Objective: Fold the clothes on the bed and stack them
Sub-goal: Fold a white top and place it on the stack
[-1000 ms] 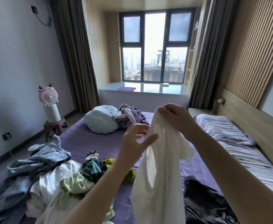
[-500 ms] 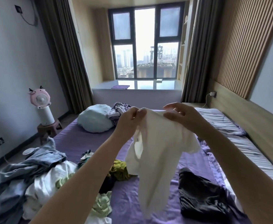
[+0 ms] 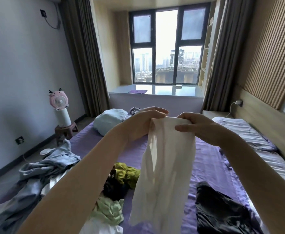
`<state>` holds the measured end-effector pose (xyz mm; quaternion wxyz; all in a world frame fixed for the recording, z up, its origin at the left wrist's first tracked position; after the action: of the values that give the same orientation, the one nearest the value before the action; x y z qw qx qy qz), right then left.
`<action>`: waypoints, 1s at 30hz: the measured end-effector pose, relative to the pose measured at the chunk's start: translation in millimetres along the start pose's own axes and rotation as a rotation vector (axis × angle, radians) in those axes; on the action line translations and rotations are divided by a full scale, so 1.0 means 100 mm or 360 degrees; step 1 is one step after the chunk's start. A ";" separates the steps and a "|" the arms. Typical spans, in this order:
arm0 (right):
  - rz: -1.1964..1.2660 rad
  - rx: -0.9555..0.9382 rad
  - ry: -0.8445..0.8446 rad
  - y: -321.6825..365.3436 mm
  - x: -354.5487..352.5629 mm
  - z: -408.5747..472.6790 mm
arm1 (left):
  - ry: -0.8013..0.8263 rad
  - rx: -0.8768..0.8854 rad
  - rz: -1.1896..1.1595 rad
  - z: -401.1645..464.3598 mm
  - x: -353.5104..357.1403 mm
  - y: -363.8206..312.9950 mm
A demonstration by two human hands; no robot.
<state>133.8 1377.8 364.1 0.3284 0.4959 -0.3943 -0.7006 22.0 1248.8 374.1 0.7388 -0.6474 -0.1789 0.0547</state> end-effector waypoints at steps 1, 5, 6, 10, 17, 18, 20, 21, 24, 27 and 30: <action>0.0050 0.0012 0.0039 0.02 0.04 0.02 | -0.0052 0.0035 0.0003 0.01 -0.06 -0.01; 0.0047 0.0014 0.0086 0.11 0.17 0.10 | -0.0152 0.0187 0.0190 0.00 -0.22 0.06; 0.0083 0.0021 0.0093 0.13 0.21 0.12 | -0.0162 0.0225 0.0186 -0.01 -0.23 0.07; 0.0031 0.0044 0.0014 0.23 0.30 0.18 | -0.0164 0.0308 0.0258 -0.10 -0.28 0.20; 0.0378 0.0105 -0.0458 0.13 -0.01 0.22 | -0.0161 -0.0184 0.0513 -0.50 -0.60 1.31; 0.0455 0.0116 -0.0519 0.07 -0.10 0.20 | -0.0173 -0.0216 0.0506 -0.56 -0.69 1.41; 0.0610 0.0162 -0.0644 -0.10 -0.25 0.16 | -0.0206 -0.0236 0.0486 -0.64 -0.80 1.50; 0.0666 0.0200 -0.0708 -0.21 -0.31 0.14 | -0.0249 -0.0221 0.0453 -0.66 -0.83 1.50; 0.0785 0.0369 -0.0905 -0.59 -0.45 0.08 | -0.0436 -0.0137 0.0309 -0.65 -0.84 1.38; 0.0937 0.0528 -0.1113 -0.94 -0.57 -0.03 | -0.0534 -0.0021 0.0483 -0.56 -0.75 1.15; 0.0899 0.0518 -0.1202 -1.10 -0.64 -0.14 | -0.0524 0.0059 0.0943 -0.44 -0.65 1.00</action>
<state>158.6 1481.5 292.7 0.2580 0.1262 -0.7088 -0.6443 -8.5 1202.7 260.0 0.6638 -0.6401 -0.0988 0.3740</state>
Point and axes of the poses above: each hand's wrist, its own z-axis towards the middle knuckle, its own x-axis out of the palm, y = z × x, the point moved 5 cm from there along z, towards the middle knuckle, and after that the axes turned 5 degrees about -z, right-handed, at the moved point
